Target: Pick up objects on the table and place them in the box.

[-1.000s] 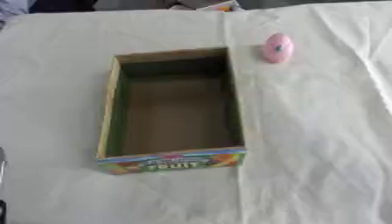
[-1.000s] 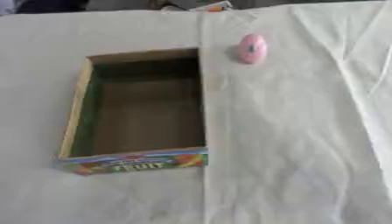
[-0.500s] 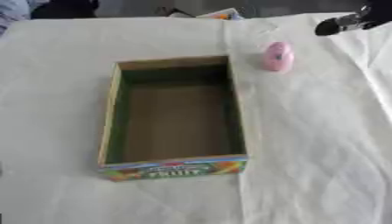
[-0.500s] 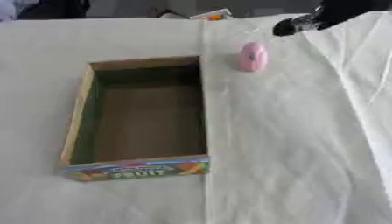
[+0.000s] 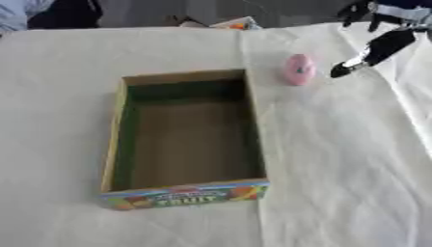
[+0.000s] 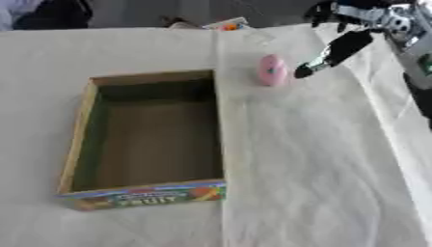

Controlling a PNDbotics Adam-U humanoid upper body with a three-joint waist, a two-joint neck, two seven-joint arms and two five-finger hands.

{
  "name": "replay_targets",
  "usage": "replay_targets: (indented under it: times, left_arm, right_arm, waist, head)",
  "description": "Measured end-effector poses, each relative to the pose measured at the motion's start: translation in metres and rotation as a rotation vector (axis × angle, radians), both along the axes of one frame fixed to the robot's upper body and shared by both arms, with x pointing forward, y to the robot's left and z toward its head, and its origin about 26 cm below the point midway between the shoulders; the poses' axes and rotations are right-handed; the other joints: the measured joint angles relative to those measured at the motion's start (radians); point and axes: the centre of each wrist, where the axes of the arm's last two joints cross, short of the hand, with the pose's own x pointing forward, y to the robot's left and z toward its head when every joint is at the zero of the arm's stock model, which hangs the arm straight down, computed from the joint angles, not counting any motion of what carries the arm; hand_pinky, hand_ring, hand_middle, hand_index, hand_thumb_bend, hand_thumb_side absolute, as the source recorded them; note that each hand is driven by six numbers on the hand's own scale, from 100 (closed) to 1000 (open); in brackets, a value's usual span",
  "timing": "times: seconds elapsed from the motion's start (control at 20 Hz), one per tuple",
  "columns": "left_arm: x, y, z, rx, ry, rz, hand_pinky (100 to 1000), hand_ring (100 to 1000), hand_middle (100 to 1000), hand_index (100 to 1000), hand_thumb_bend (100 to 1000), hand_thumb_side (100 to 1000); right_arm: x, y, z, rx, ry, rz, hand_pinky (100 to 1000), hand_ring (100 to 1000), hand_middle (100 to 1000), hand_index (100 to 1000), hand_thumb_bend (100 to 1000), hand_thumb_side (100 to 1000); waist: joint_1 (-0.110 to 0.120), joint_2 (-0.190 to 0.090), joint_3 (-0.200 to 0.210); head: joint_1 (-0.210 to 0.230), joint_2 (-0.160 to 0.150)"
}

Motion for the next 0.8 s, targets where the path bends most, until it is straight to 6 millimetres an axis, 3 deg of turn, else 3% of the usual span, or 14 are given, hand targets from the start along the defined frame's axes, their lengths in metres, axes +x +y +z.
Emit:
replay_targets:
  times: [0.2,0.55,0.8]
  left_arm:
    - [0.000,-0.001,0.000,-0.002,0.001,-0.008,499,571,563,654,100,925]
    - [0.001,-0.002,0.001,0.001,0.002,-0.016,499,571,562,652,100,927]
    - [0.001,-0.002,0.002,0.004,0.000,-0.018,500,572,562,651,100,927]
  right_arm:
    - [0.008,0.005,-0.007,0.037,0.049,-0.017,657,851,741,953,626,348]
    - [0.017,0.014,-0.012,0.100,0.073,-0.051,636,830,730,948,667,346]
    - [0.020,0.015,-0.016,0.118,0.072,-0.069,639,831,732,951,637,353]
  waist:
    - [0.000,0.007,0.006]
    - [-0.004,0.022,0.014]
    - [-0.008,0.033,0.025]
  head:
    - [-0.006,-0.003]
    - [-0.015,-0.012]
    - [-0.023,-0.020]
